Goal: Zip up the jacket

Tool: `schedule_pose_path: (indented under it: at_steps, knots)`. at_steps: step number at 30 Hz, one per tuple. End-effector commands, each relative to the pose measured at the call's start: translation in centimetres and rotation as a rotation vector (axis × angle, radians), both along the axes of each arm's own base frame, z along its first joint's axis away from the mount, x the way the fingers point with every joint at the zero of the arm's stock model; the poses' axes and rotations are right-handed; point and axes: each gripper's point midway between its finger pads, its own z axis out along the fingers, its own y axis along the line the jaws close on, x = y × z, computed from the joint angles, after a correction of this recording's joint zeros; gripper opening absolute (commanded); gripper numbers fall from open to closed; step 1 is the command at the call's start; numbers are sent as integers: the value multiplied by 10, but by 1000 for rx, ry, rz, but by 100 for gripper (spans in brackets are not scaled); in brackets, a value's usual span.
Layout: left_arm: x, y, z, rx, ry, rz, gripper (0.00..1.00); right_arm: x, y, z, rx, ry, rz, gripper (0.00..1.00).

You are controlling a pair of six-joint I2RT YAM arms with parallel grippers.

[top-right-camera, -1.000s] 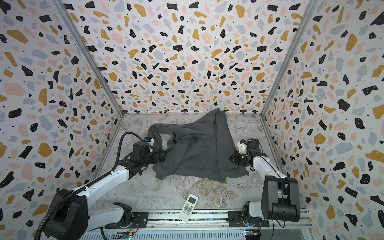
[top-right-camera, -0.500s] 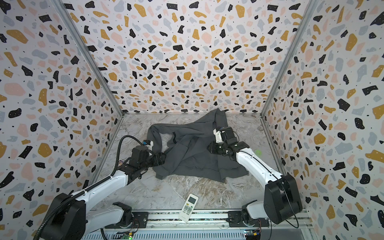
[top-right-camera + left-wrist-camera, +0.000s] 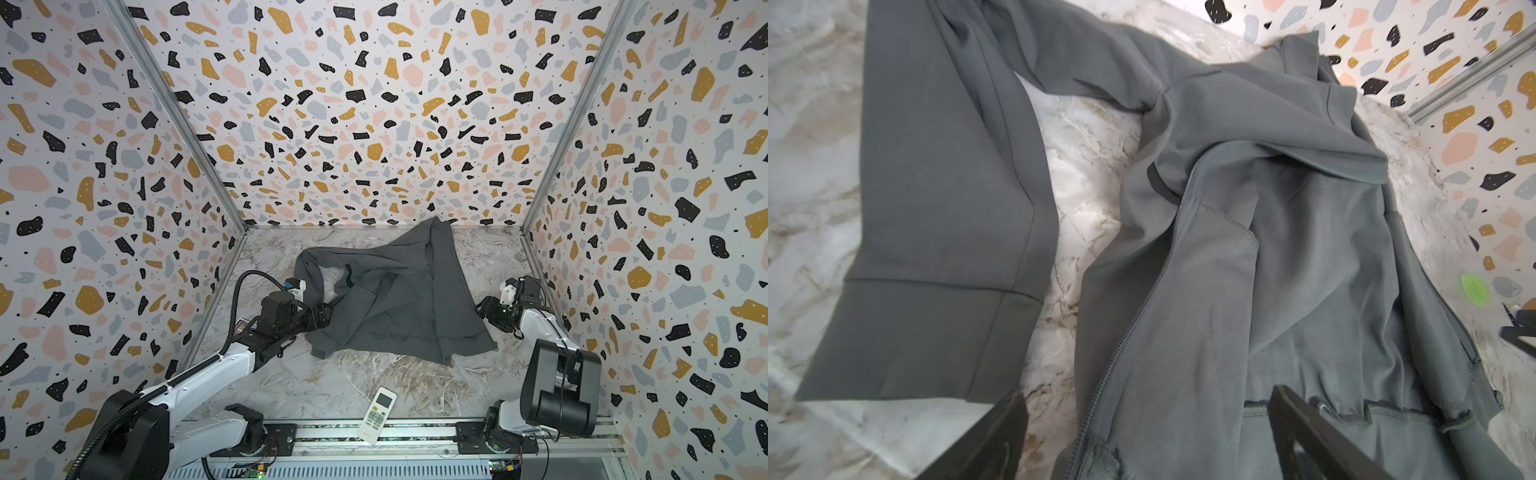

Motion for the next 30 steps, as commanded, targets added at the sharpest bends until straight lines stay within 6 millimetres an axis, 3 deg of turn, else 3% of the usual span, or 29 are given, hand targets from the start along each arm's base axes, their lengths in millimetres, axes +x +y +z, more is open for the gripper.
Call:
schedule_pose_path:
  at_steps: [1,7,13,22,26,30]
  knots:
    - [7,-7,13,-24,-38,-18,92,12,5,-4,29,-47,60,63]
    - [6,-7,10,-26,-28,-14,92,37,10,-25,83,-22,106,63]
    - [3,-4,9,-11,-22,-6,92,45,14,-42,63,28,130,59]
    - [2,-4,4,-2,-9,-10,92,37,37,-51,74,70,208,47]
    - [-1,-3,1,-3,-1,-11,92,25,43,-48,75,89,215,47]
    - [-4,-2,2,-7,-8,-8,92,15,29,-43,-25,112,175,55]
